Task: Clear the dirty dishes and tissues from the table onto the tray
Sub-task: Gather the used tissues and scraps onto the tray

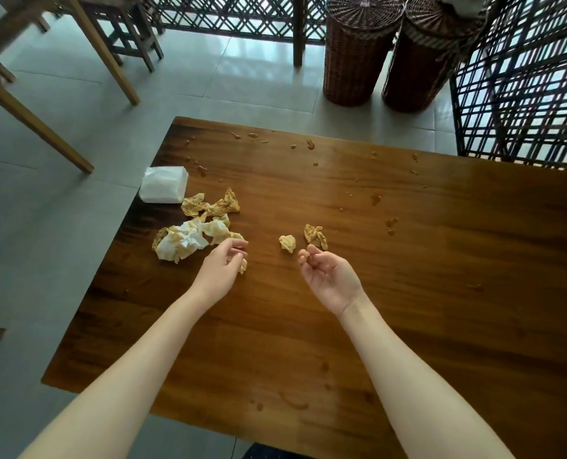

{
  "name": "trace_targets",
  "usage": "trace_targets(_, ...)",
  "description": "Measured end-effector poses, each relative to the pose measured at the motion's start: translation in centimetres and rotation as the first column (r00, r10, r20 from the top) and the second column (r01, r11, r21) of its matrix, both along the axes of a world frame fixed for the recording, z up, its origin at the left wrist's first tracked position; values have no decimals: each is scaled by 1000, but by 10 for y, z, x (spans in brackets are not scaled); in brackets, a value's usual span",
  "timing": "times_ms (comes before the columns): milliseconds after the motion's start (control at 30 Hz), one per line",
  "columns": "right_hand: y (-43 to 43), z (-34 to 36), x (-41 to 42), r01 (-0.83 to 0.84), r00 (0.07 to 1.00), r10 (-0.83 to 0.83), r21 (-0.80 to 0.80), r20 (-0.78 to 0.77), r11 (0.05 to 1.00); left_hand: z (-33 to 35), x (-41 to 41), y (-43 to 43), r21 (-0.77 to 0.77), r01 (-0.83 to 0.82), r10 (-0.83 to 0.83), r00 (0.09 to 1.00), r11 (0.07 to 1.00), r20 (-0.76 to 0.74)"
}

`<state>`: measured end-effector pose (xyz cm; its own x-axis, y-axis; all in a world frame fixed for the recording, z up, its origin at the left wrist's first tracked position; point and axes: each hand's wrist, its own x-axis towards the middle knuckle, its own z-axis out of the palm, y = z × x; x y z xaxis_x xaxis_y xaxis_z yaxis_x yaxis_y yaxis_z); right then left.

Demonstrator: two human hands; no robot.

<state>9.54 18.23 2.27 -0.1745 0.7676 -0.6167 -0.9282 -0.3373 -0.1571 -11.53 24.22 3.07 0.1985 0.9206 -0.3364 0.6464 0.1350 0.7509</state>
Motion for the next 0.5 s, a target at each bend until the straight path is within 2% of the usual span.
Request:
trace_targets(100, 1, -1, 2, 16, 1000, -16, 0, 24, 1000, -3, 1, 3, 4, 11, -11, 1000, 1000, -4)
trace_targets(333, 2, -7, 16, -89, 940, 93, -29, 329, 996, -16, 19, 14, 0, 109, -109, 993, 994, -32)
trace_targets(400, -2, -11, 22, -59, 925, 74, -50, 372, 997, -22, 29, 19, 19, 152, -150, 987, 988, -61)
trace_targets(500, -5, -15, 32, 39, 936, 3, -110, 353, 993, -32, 46, 28, 35, 231, -226, 968, 972, -113)
